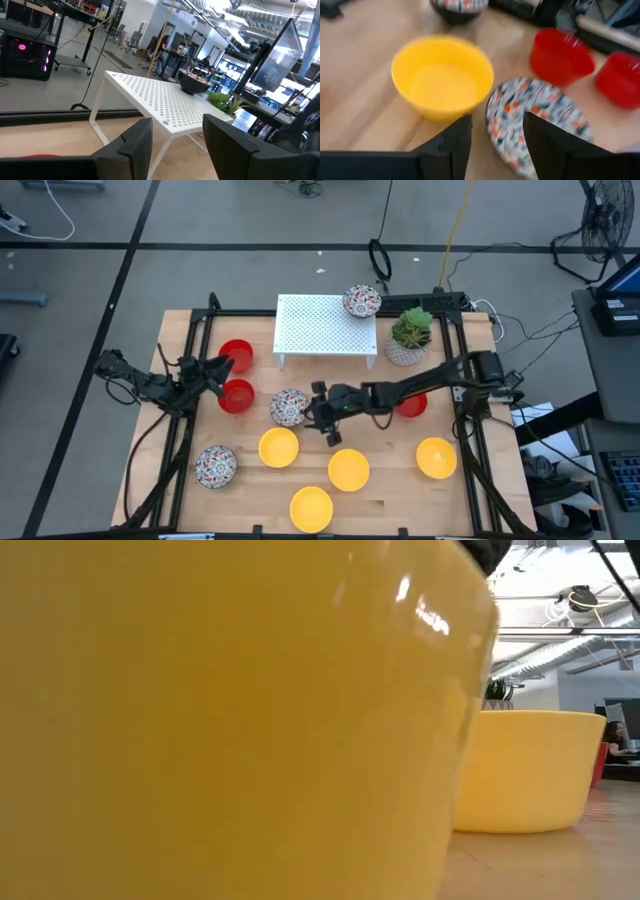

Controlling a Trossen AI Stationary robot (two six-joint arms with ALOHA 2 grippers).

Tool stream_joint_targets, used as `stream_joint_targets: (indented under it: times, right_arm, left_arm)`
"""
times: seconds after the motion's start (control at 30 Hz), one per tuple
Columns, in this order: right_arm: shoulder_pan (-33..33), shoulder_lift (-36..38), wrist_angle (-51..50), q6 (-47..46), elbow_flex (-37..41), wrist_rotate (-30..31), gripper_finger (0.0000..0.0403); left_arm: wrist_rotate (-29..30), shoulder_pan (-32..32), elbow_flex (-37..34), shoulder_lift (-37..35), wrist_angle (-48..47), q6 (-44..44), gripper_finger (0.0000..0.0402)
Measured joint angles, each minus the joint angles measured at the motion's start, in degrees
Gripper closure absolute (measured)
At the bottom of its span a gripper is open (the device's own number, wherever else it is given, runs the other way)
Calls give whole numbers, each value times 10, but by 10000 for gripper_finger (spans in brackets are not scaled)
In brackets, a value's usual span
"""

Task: Pick & Place Mini bowls
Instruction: Stack the white patterned bowl on the other white patterned bowl on the shelf

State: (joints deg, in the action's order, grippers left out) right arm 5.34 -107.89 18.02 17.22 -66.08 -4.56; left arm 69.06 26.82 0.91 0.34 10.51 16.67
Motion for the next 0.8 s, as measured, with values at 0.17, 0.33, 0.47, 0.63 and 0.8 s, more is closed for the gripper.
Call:
stream_joint_targets:
  times: [0.17, 0.33, 0.47, 0.63, 0.8]
  right_arm:
    - [0, -30, 11, 0, -1, 0, 234]
    - [0, -63, 8, 10, -22, 0, 234]
    - [0, -90, 8, 42, -45, 19, 234]
    - [1, -102, -13, 86, -55, 76, 234]
    - [10, -103, -48, 120, -55, 151, 235]
  left_arm:
    - [0, 0, 0, 0, 0, 0, 227]
    - [0, 0, 0, 0, 0, 0, 227]
    - [0, 0, 0, 0, 0, 0, 227]
    - [0, 0, 0, 0, 0, 0, 227]
    - [0, 0, 0, 0, 0, 0, 227]
